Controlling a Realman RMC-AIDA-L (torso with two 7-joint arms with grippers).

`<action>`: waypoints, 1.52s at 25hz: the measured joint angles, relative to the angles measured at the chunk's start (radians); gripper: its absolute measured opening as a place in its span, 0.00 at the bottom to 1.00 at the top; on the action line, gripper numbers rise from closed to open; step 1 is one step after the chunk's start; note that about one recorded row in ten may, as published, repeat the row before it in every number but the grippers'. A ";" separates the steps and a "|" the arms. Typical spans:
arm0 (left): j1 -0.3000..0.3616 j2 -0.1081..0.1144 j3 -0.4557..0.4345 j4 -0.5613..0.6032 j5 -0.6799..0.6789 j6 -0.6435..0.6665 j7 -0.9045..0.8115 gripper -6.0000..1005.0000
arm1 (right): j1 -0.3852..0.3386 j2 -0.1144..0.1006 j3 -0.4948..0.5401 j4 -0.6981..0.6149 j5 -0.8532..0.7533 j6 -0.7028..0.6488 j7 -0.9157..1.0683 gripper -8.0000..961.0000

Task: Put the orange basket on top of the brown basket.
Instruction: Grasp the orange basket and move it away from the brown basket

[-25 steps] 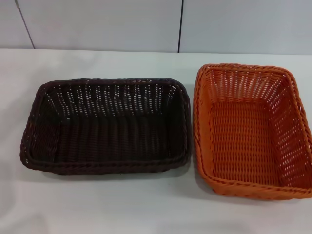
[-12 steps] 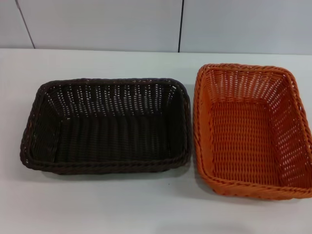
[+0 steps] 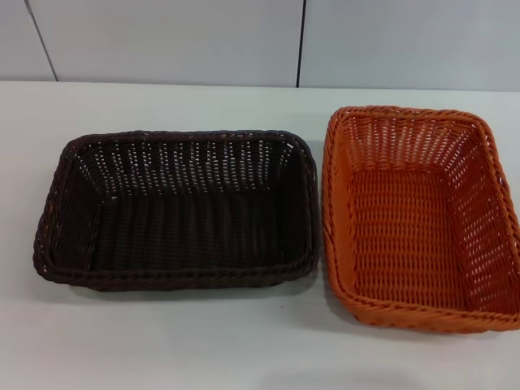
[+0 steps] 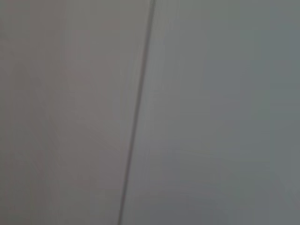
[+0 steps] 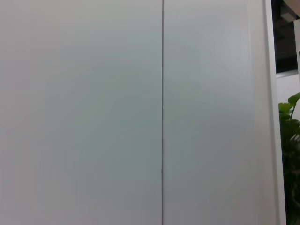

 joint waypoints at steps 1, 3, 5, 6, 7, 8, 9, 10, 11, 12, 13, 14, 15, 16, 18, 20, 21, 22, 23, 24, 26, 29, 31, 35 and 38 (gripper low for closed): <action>-0.014 0.004 -0.105 0.051 -0.043 -0.033 0.073 0.65 | -0.001 0.003 0.000 0.001 0.000 0.000 0.000 0.81; -0.034 0.014 -0.196 0.093 -0.085 -0.087 0.191 0.65 | -0.004 0.012 0.000 0.009 0.000 -0.005 0.000 0.80; -0.034 0.014 -0.196 0.093 -0.085 -0.087 0.191 0.65 | -0.009 0.017 0.000 0.027 0.000 -0.009 0.000 0.80; -0.052 0.037 -0.297 0.163 -0.125 -0.187 0.378 0.65 | -0.013 0.019 0.001 0.039 0.000 -0.010 0.000 0.80; -0.049 0.054 -0.322 0.210 -0.167 -0.251 0.472 0.65 | -0.016 0.020 0.003 0.052 0.000 -0.011 0.000 0.80; -0.039 0.070 -0.330 0.251 -0.213 -0.311 0.551 0.65 | -0.020 0.021 0.004 0.062 0.000 -0.011 0.000 0.80; -0.032 0.079 -0.331 0.281 -0.249 -0.350 0.597 0.65 | -0.023 0.022 0.003 0.070 0.000 -0.012 0.000 0.80; -0.019 0.090 -0.331 0.332 -0.317 -0.425 0.674 0.65 | -0.026 0.023 0.000 0.082 0.000 -0.017 0.001 0.80; -0.006 0.096 -0.331 0.376 -0.380 -0.496 0.735 0.65 | -0.031 0.023 -0.005 0.095 -0.001 -0.022 0.001 0.80; 0.001 0.097 -0.332 0.405 -0.427 -0.549 0.774 0.65 | -0.036 0.024 -0.017 0.112 -0.001 -0.036 0.001 0.80; 0.007 0.095 -0.332 0.429 -0.471 -0.601 0.813 0.65 | -0.043 0.024 -0.037 0.136 -0.002 -0.059 0.001 0.80; 0.011 0.089 -0.332 0.443 -0.503 -0.642 0.848 0.65 | -0.049 0.025 -0.054 0.155 -0.002 -0.077 0.001 0.80; 0.012 0.081 -0.333 0.446 -0.521 -0.662 0.872 0.65 | -0.059 0.025 -0.083 0.189 -0.002 -0.112 0.001 0.81; 0.012 0.075 -0.333 0.445 -0.535 -0.674 0.892 0.65 | -0.068 0.025 -0.109 0.221 -0.003 -0.145 0.001 0.81; 0.006 0.070 -0.333 0.441 -0.541 -0.668 0.909 0.65 | -0.103 0.025 -0.177 0.323 -0.003 -0.248 -0.006 0.81; -0.001 0.076 -0.332 0.443 -0.540 -0.654 0.913 0.65 | -0.118 0.025 -0.200 0.358 -0.003 -0.282 -0.009 0.81; -0.003 0.079 -0.332 0.444 -0.540 -0.649 0.914 0.65 | -0.134 0.025 -0.218 0.386 -0.003 -0.312 -0.011 0.81; -0.007 0.084 -0.332 0.446 -0.541 -0.640 0.914 0.65 | -0.161 0.022 -0.248 0.435 -0.003 -0.353 -0.011 0.81; -0.008 0.085 -0.332 0.446 -0.541 -0.637 0.914 0.65 | -0.161 0.022 -0.248 0.435 -0.003 -0.353 -0.011 0.81; -0.010 0.087 -0.332 0.446 -0.541 -0.632 0.914 0.65 | -0.173 0.020 -0.256 0.456 -0.003 -0.367 -0.011 0.81; -0.011 0.088 -0.332 0.444 -0.541 -0.627 0.914 0.65 | -0.197 0.016 -0.260 0.491 -0.011 -0.382 -0.011 0.81; -0.012 0.089 -0.333 0.443 -0.544 -0.622 0.915 0.65 | -0.229 0.013 -0.260 0.531 -0.054 -0.408 -0.008 0.81; -0.015 0.089 -0.333 0.443 -0.543 -0.610 0.915 0.65 | -0.253 0.013 -0.259 0.564 -0.095 -0.457 -0.007 0.81; -0.027 0.089 -0.332 0.442 -0.539 -0.575 0.917 0.65 | -0.296 -0.046 -0.260 0.719 -0.160 -0.551 -0.018 0.80; -0.028 0.089 -0.332 0.443 -0.538 -0.571 0.918 0.65 | -0.304 -0.093 -0.262 0.821 -0.180 -0.554 -0.054 0.80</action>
